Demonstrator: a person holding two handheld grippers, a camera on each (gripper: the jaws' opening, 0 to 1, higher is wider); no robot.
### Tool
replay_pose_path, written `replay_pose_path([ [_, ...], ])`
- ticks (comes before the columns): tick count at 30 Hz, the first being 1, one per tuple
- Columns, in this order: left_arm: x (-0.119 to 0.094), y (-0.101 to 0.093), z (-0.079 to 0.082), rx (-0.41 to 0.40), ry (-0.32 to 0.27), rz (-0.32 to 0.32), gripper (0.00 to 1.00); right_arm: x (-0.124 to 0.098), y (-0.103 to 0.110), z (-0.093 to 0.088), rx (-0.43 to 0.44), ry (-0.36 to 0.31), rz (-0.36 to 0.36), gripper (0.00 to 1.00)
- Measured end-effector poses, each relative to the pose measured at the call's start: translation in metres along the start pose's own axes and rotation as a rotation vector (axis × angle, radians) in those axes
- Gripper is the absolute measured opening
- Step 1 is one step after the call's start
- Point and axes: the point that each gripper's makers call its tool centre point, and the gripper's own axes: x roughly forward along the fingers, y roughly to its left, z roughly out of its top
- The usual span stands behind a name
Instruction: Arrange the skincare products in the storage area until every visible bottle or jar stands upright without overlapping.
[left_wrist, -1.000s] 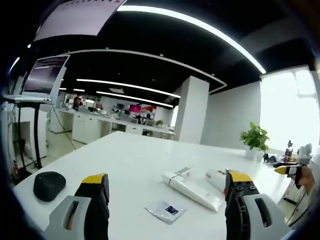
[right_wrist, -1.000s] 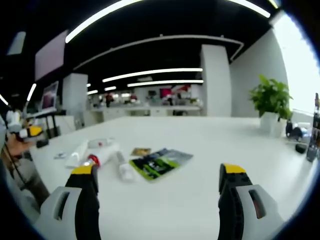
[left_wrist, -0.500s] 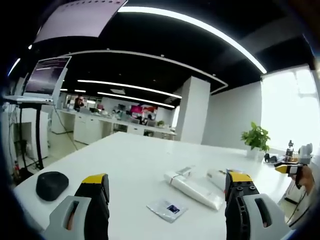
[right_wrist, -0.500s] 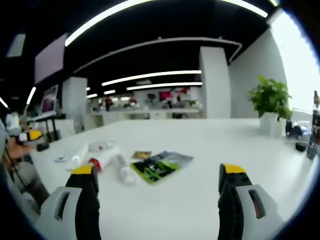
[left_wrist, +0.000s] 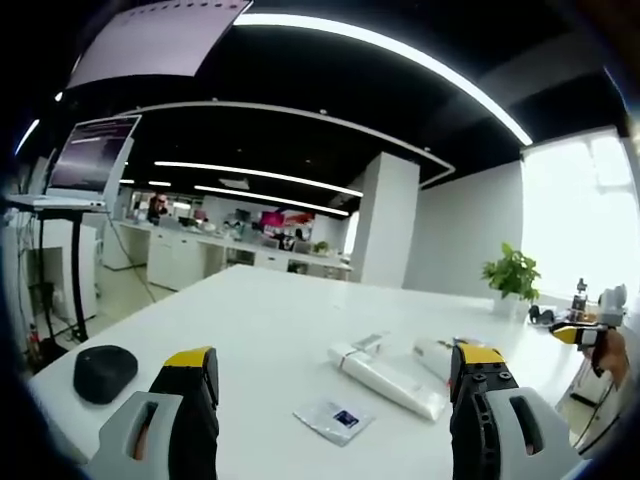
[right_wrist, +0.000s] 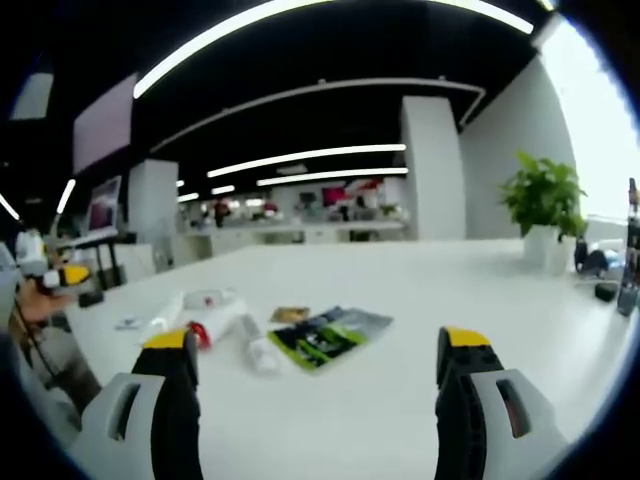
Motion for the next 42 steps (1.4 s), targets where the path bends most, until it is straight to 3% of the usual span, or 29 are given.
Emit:
replay_pose_path([
  [16,-0.002,0.003,-0.003,-0.005,0.005,0.006,0.99,0.005,0.018,0.007,0.001,-0.017,0.040,0.99],
  [25,-0.002,0.001,-0.004,0.005,0.011,0.005,0.99,0.013,0.042,0.015,-0.004,-0.046,0.102,0.99],
  [42,-0.003,-0.001,-0.006,0.005,0.013,0.001,0.99,0.039,0.108,0.032,0.000,-0.096,0.269,0.97],
])
